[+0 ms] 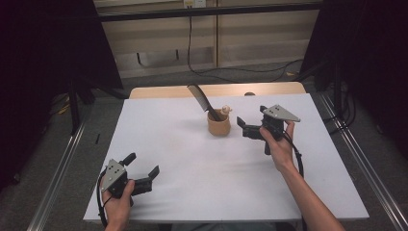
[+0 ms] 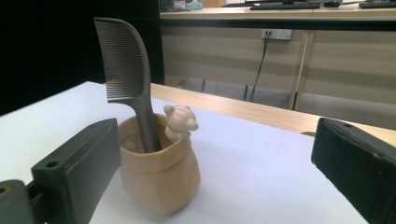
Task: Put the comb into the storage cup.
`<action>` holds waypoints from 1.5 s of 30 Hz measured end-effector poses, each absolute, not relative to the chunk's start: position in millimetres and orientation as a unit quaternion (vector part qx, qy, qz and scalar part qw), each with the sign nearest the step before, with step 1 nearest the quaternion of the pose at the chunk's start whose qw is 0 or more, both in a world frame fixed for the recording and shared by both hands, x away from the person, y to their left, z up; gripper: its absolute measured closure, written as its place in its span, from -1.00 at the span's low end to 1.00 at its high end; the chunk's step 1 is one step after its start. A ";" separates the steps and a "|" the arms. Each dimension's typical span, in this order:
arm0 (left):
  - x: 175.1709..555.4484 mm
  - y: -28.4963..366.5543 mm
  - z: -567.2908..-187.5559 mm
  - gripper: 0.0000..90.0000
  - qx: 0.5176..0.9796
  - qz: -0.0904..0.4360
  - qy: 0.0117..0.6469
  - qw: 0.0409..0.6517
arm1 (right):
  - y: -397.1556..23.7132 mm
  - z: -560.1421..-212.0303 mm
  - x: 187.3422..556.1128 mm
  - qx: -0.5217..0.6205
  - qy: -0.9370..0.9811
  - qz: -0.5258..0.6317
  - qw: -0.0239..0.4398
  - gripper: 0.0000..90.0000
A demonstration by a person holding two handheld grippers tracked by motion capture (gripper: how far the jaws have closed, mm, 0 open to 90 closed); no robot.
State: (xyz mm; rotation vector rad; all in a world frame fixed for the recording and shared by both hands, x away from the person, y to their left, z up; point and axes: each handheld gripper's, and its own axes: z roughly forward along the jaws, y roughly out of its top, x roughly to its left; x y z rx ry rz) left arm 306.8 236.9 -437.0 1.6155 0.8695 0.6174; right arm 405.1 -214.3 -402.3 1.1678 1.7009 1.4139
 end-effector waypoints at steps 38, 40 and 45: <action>302.7 236.3 -435.3 -0.95 0.684 0.269 0.368 0.569 | -240.8 -420.5 345.9 0.439 0.632 0.516 0.377 -1.00; 302.4 235.9 -435.3 -0.95 0.684 0.269 0.369 0.568 | -244.1 -421.5 342.6 0.439 0.630 0.516 0.380 -1.00; 300.7 236.0 -434.9 -0.94 0.685 0.275 0.369 0.565 | -252.0 -422.9 334.7 0.447 0.624 0.517 0.379 -1.00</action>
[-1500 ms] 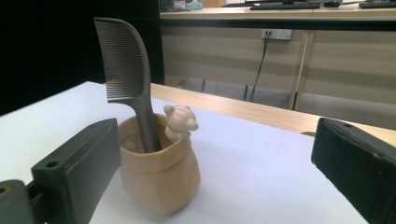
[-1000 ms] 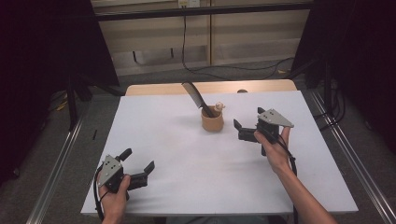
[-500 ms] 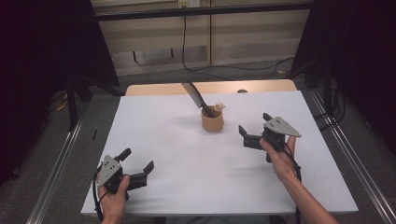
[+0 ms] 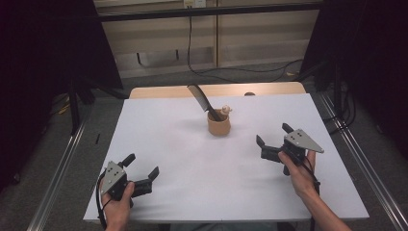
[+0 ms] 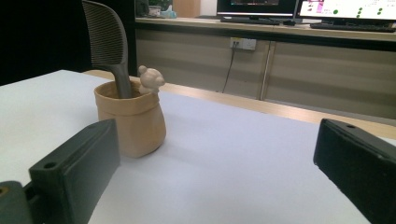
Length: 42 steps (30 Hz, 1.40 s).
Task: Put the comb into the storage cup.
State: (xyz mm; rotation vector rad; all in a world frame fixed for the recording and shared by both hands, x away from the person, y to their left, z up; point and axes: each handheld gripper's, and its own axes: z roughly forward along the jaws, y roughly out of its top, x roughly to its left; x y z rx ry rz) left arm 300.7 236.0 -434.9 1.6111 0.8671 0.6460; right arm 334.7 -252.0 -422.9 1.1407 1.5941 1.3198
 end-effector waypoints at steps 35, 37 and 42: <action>292.9 231.9 -434.2 -0.94 0.681 0.279 0.375 0.563 | -286.1 -430.0 276.8 0.470 0.607 0.502 0.398 -1.00; 291.5 230.9 -433.3 -0.94 0.682 0.284 0.373 0.561 | -289.1 -430.1 274.2 0.473 0.605 0.500 0.401 -1.00; 290.3 230.1 -433.6 -0.94 0.684 0.286 0.373 0.558 | -294.9 -431.6 264.6 0.483 0.596 0.496 0.407 -1.00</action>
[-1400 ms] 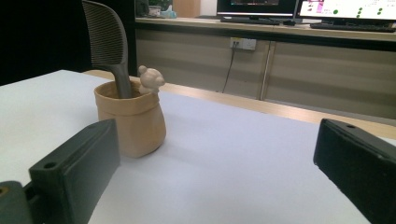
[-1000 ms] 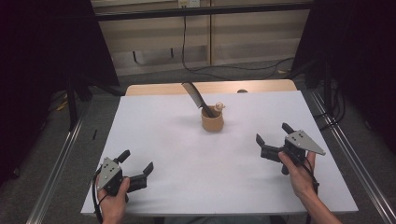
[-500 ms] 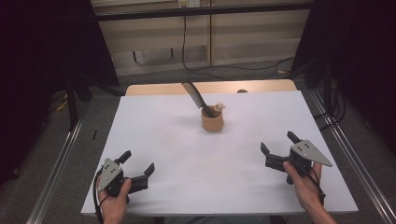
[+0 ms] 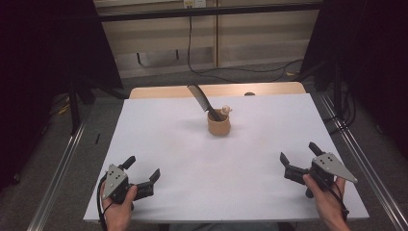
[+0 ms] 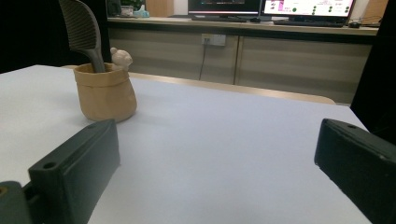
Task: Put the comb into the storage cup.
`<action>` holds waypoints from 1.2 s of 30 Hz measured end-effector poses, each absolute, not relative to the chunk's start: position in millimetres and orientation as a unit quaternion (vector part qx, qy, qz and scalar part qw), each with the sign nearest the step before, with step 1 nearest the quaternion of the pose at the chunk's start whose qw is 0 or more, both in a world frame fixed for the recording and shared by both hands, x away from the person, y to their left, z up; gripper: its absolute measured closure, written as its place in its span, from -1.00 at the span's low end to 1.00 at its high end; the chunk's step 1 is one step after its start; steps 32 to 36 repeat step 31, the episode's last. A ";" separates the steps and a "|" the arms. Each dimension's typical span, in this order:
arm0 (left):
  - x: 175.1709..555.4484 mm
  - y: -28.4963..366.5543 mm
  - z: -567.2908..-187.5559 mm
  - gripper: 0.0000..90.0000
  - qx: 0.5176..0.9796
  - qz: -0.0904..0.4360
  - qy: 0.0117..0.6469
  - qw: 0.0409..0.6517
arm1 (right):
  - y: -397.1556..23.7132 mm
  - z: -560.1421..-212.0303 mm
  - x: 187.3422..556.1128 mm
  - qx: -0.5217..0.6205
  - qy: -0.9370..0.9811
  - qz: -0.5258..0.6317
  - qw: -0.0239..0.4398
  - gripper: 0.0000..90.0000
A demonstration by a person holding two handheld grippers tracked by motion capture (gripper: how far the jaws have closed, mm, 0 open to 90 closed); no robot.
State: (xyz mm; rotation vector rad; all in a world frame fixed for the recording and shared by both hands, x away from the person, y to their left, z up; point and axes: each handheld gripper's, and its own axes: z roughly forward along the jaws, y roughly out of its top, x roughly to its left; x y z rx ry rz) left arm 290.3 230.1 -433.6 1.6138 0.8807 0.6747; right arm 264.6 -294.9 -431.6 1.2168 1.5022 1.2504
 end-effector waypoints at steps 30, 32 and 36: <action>286.2 241.7 -436.0 -0.94 0.677 0.287 0.391 0.553 | -308.4 -446.1 244.9 0.492 0.590 0.486 0.416 -1.00; 286.4 241.7 -435.8 -0.94 0.679 0.287 0.390 0.552 | -309.0 -446.3 245.0 0.490 0.594 0.485 0.414 -1.00; 286.4 241.7 -435.8 -0.94 0.679 0.287 0.390 0.552 | -309.0 -446.3 245.0 0.490 0.594 0.485 0.414 -1.00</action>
